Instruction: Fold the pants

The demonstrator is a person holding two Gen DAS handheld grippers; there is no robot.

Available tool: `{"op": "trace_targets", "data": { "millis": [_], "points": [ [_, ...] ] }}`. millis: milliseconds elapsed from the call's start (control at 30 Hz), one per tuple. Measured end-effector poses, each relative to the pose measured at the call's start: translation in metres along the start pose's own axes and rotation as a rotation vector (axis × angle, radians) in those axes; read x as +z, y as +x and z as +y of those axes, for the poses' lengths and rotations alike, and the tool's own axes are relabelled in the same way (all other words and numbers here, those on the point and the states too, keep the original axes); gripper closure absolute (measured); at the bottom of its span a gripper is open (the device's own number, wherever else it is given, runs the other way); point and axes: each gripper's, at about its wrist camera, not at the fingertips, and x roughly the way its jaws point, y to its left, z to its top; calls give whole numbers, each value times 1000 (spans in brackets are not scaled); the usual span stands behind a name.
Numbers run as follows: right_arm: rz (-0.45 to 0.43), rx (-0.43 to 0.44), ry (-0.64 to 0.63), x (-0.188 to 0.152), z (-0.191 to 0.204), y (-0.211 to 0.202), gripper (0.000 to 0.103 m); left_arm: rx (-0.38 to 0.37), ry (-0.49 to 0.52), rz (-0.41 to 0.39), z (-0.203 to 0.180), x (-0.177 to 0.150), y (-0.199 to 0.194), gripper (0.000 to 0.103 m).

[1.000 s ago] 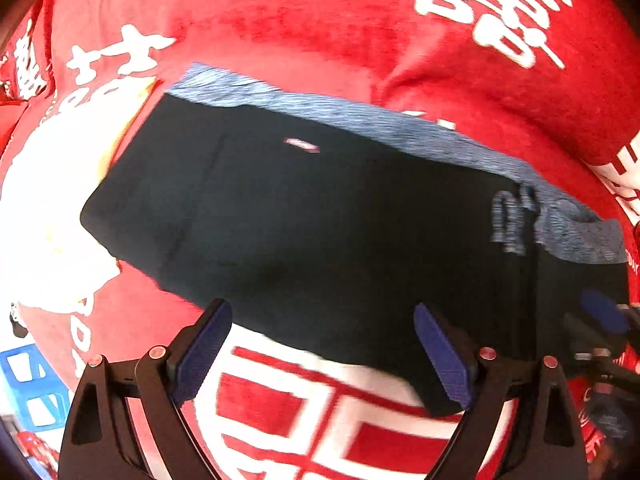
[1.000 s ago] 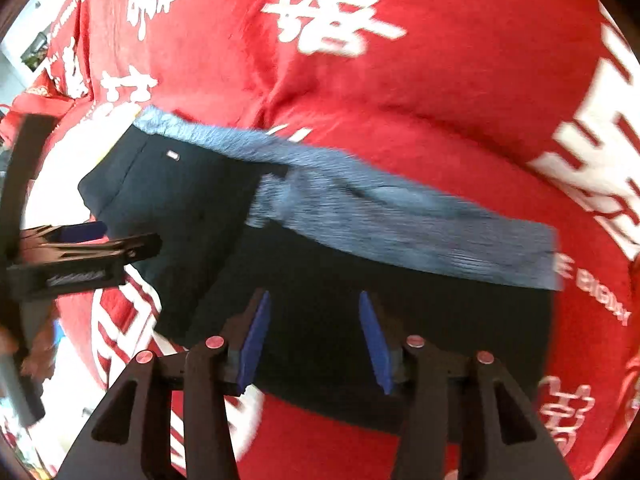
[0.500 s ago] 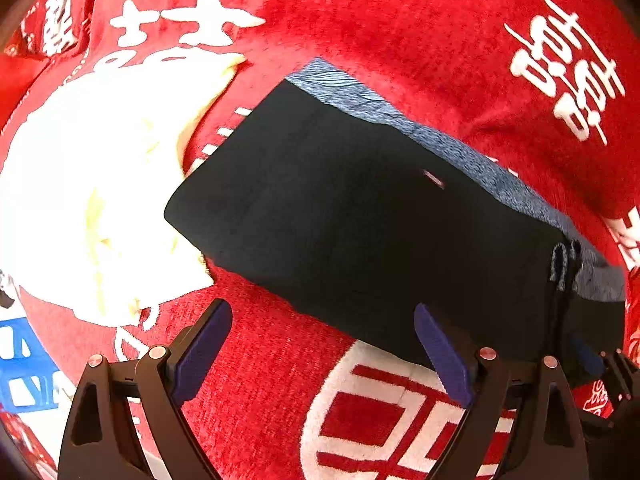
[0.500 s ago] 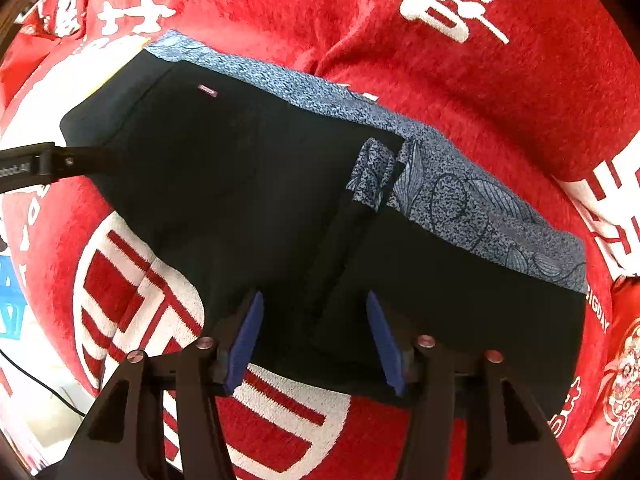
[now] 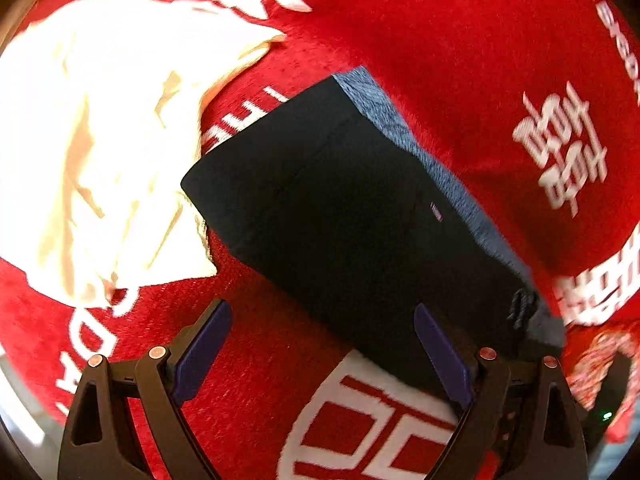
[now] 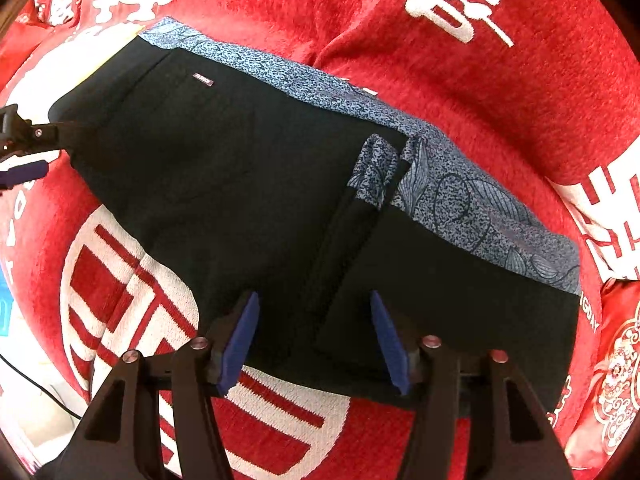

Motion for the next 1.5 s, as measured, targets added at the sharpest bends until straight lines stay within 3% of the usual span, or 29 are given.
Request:
{"op": "trace_targets", "data": {
  "millis": [167,333,500,667,733,800,867,967,1000,1067,1133,1200,1300,1500],
  "points": [
    [-4,1,-2,0,-1,2,41,-88,-83,-34,19,4,9,9],
    [-5,-3,1,-1,1,1,40,-170,-84,-60,16,13,15,6],
    [-5,-5,6,-2,1,1,39,-170,-71,-79,1,14,23,2],
    [-3,-2,5,-1,0,1,39,-217,-46,-106,-19,21,15,2],
    [-4,-1,5,-1,1,1,39,-175,-26,-91,-23,24,24,2],
    [-5,-2,5,0,1,2,39,-171,-71,-63,-15,27,37,2],
    [-8,2,8,-1,0,1,39,-162,-81,-92,-14,28,36,2],
    [-17,2,2,-2,0,1,39,-66,-47,-89,-29,29,40,6],
    [-18,2,-1,-2,0,1,39,-21,-34,-92,-34,29,40,12],
    [-14,11,0,-2,-1,-1,39,80,-6,-89,-37,31,38,54],
    [-3,33,19,1,-6,-5,38,98,7,-79,-36,33,35,67],
    [-9,51,56,6,-15,-16,38,119,51,-88,-43,33,30,69],
    [-60,90,114,20,-29,-42,38,229,235,-158,-74,21,18,70],
    [-76,299,148,81,-38,-78,24,331,462,-226,-109,-1,12,70]
  ]
}}
